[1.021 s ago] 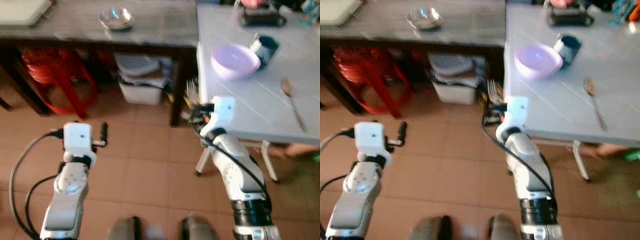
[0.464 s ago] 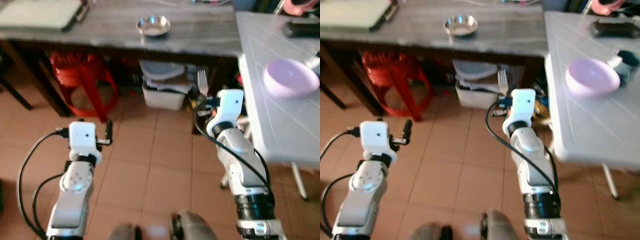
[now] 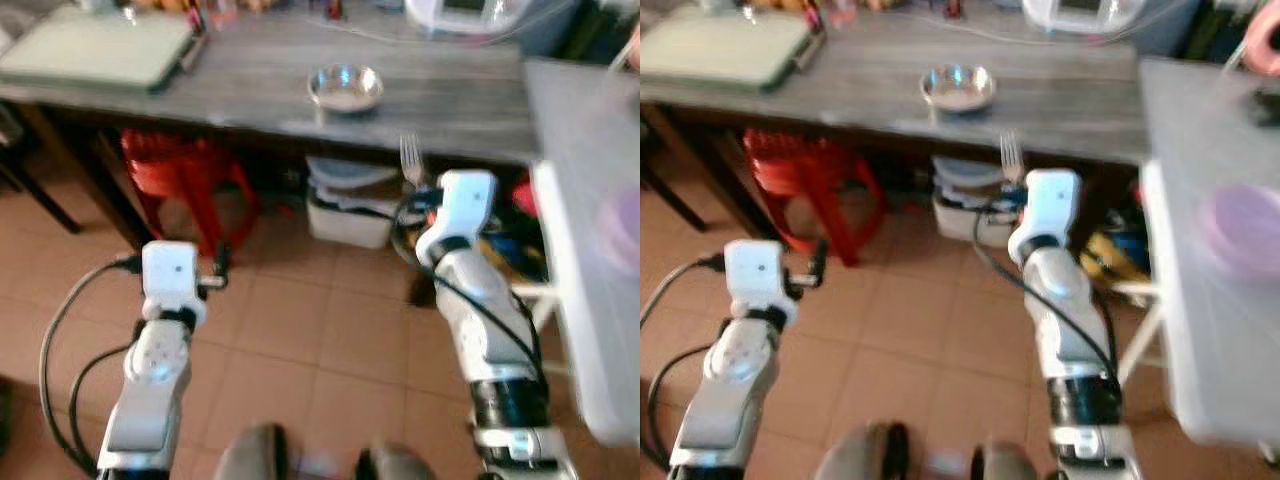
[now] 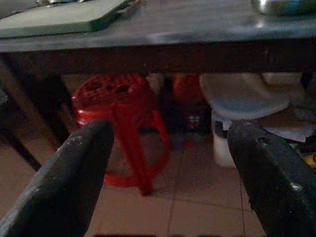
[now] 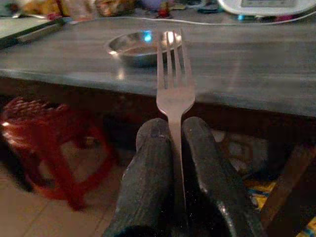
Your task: Setting the table
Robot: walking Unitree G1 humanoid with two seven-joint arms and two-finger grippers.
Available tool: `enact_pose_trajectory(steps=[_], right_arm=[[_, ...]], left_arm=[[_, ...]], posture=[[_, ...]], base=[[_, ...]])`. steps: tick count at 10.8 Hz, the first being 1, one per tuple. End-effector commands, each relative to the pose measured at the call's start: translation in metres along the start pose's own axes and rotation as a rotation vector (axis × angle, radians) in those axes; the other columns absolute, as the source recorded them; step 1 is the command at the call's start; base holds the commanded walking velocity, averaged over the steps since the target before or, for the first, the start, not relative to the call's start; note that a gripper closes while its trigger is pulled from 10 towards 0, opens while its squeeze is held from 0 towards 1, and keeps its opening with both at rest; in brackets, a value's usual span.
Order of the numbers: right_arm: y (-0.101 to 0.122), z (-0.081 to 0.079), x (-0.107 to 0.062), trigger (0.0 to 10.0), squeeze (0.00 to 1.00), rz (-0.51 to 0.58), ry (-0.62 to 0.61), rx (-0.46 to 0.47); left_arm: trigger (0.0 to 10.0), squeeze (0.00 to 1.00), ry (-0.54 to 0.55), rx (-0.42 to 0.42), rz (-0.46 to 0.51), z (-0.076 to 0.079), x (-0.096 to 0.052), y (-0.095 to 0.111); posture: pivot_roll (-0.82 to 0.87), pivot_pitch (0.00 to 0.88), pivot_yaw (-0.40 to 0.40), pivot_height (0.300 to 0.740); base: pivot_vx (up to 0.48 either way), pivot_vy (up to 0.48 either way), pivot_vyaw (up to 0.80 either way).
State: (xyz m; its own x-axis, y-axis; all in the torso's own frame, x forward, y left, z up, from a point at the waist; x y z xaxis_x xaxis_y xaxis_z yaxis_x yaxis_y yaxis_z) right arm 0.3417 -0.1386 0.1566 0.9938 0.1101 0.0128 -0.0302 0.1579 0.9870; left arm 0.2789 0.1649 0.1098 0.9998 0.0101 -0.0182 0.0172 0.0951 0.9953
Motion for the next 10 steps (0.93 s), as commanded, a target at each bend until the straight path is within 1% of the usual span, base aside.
enact_pose_trajectory(steps=[1, 2, 3, 4, 7, 8, 9, 10], right_arm=[[0.001, 0.015, 0.000, 0.0, 0.00, 0.004, -0.069, -0.024], [-0.001, 0.023, 0.000, 0.0, 0.00, -0.012, -0.111, -0.025], [-0.007, 0.031, 0.001, 0.0, 0.00, -0.042, -0.152, -0.015], [-0.012, 0.036, 0.002, 0.0, 0.00, -0.069, -0.174, 0.010], [-0.012, 0.037, 0.005, 0.0, 0.00, -0.075, -0.179, 0.025], [-0.013, 0.034, 0.008, 0.0, 0.00, -0.081, -0.152, 0.037], [-0.013, 0.030, 0.008, 0.0, 0.00, -0.079, -0.125, 0.029], [-0.013, 0.029, 0.008, 0.0, 0.00, -0.080, -0.125, 0.032]], left_arm=[[10.0, 0.00, -0.025, -0.002, 0.002, 0.007, -0.001, 0.000], [10.0, 0.00, -0.041, 0.009, 0.003, 0.010, -0.002, 0.000], [10.0, 0.00, -0.051, 0.002, -0.004, 0.012, -0.003, -0.002], [10.0, 0.00, -0.060, -0.002, -0.009, 0.014, -0.004, -0.002], [10.0, 0.00, -0.063, -0.008, -0.013, 0.014, -0.005, -0.002], [10.0, 0.00, -0.060, -0.011, -0.015, 0.013, -0.006, -0.002], [10.0, 0.00, -0.051, -0.019, -0.014, 0.012, -0.007, -0.002], [10.0, 0.00, -0.038, -0.032, -0.006, 0.009, -0.008, -0.001]], posture=[[-0.02, 0.127, 0.020, 0.740], [-0.02, 0.129, 0.020, 0.740], [-0.02, 0.130, 0.020, 0.740], [-0.02, 0.131, 0.021, 0.740], [-0.02, 0.137, 0.024, 0.740], [-0.01, 0.138, 0.023, 0.740], [-0.01, 0.137, 0.023, 0.740], [-0.01, 0.140, 0.023, 0.740]], base=[[0.480, 0.000, 0.00], [0.480, 0.000, 0.00], [0.480, 0.000, 0.00], [0.480, 0.000, 0.00], [0.480, 0.000, 0.00], [0.480, 0.000, 0.00], [0.469, 0.000, 0.00], [0.334, 0.266, 0.00]])
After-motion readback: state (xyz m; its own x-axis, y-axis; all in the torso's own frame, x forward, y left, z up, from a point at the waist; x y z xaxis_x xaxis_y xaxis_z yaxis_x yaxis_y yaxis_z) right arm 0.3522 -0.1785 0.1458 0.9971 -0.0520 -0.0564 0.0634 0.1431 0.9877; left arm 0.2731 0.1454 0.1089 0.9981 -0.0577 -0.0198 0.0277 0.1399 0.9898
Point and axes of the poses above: a point about 5 cm out from each wrist's last joint towards the gripper, its own x axis pointing out of the wrist towards the gripper, its own y axis along the axis of the wrist's last joint, z = x × y, the point moved 2 cm from there along x, pointing out of the wrist towards the gripper, and after that the axes turned 11 degrees about -x, right-handed, at the moved point
